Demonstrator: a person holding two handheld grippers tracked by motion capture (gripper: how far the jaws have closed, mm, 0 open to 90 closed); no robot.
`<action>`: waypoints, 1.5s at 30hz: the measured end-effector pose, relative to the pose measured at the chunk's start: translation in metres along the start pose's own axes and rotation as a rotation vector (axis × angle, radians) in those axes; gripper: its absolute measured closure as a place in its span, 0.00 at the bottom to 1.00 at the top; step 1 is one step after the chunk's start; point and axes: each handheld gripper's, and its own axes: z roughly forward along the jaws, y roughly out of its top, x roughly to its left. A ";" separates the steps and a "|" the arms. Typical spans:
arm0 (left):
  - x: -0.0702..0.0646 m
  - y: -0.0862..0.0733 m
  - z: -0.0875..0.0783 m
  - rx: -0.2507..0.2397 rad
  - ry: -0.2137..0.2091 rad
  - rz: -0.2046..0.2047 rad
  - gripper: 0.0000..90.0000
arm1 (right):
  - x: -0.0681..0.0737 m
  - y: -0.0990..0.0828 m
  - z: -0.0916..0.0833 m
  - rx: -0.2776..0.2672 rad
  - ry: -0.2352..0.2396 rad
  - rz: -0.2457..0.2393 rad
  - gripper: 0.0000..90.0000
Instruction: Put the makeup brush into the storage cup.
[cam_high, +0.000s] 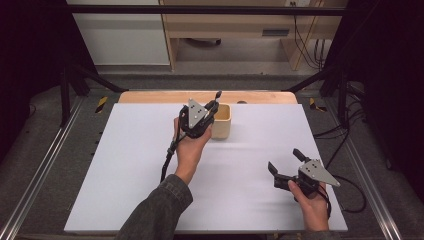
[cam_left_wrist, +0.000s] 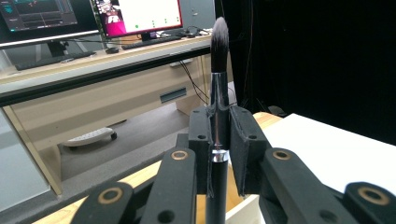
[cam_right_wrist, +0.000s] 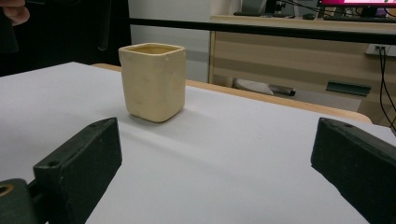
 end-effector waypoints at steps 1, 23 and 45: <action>0.000 0.000 0.000 0.000 0.000 0.000 0.88 | 0.000 0.000 0.000 -0.001 0.001 0.000 0.03; -0.002 0.008 0.011 -0.023 -0.010 0.000 0.88 | -0.001 0.001 -0.002 -0.007 -0.002 0.002 0.03; 0.003 0.014 0.013 -0.067 0.003 -0.015 0.88 | -0.001 0.001 -0.002 -0.010 -0.001 0.001 0.03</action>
